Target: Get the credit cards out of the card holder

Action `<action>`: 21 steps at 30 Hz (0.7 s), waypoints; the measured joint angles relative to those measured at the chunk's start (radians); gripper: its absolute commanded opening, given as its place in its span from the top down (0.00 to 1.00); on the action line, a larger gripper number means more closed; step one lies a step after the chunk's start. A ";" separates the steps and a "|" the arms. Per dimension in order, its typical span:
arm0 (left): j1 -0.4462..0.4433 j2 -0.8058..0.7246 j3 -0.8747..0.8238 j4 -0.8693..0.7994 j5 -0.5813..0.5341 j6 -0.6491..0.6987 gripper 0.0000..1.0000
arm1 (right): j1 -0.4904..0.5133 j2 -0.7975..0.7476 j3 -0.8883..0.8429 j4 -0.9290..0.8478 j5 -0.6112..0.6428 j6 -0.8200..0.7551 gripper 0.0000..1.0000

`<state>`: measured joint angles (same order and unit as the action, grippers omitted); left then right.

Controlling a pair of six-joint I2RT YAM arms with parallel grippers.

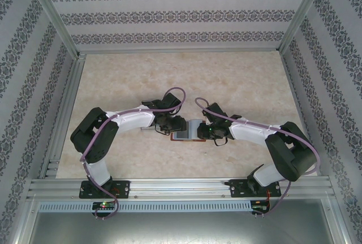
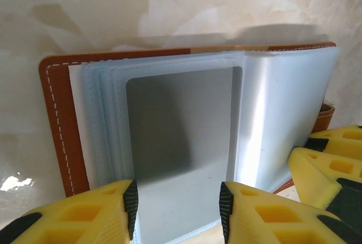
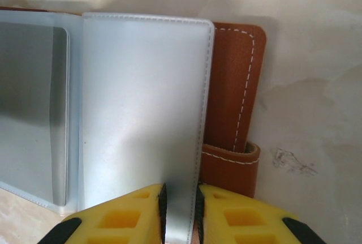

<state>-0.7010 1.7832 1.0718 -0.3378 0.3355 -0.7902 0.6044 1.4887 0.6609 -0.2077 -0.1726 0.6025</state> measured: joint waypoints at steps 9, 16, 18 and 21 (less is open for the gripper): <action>0.000 -0.007 -0.004 0.000 -0.008 0.000 0.56 | 0.000 0.001 0.000 0.000 0.000 0.000 0.75; 0.000 -0.041 -0.013 0.000 -0.015 0.000 0.57 | 0.000 0.001 0.000 0.000 0.000 0.000 0.75; 0.000 -0.041 -0.013 0.000 -0.014 0.000 0.57 | 0.000 0.001 0.000 0.000 0.000 0.000 0.75; 0.000 -0.031 -0.013 0.000 -0.006 0.000 0.57 | 0.000 0.001 0.000 0.000 0.000 0.000 0.75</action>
<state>-0.7013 1.7523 1.0588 -0.3374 0.3290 -0.7902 0.6044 1.4895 0.6609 -0.2073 -0.1726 0.6029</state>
